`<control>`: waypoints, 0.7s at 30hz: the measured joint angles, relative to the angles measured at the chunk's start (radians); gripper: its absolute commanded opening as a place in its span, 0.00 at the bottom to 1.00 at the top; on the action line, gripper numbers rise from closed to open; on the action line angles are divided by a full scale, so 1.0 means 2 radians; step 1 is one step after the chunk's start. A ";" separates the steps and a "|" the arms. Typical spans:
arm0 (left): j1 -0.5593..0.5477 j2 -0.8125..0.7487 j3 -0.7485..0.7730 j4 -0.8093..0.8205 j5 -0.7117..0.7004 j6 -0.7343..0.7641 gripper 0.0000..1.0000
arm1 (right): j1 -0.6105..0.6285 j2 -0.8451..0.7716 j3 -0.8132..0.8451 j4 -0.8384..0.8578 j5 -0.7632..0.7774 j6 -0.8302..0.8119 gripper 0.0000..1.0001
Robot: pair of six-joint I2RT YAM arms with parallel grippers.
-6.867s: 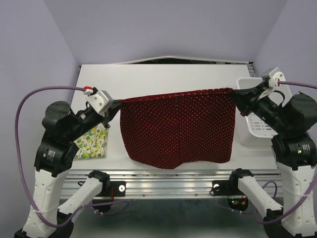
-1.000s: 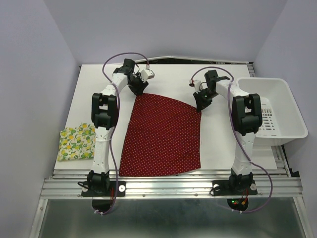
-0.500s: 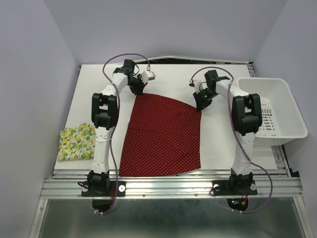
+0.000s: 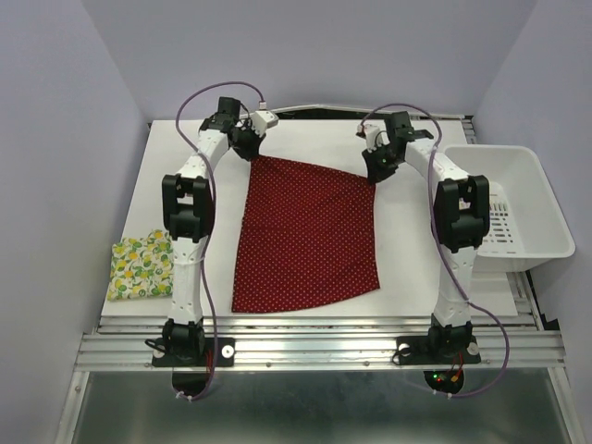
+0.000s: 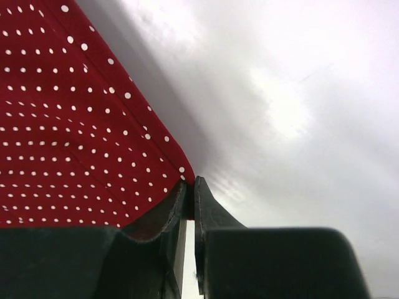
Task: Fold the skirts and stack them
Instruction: Fold the skirt
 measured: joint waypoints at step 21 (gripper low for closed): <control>0.000 -0.314 -0.238 0.028 0.009 0.024 0.00 | -0.008 -0.186 -0.107 0.072 -0.035 -0.035 0.01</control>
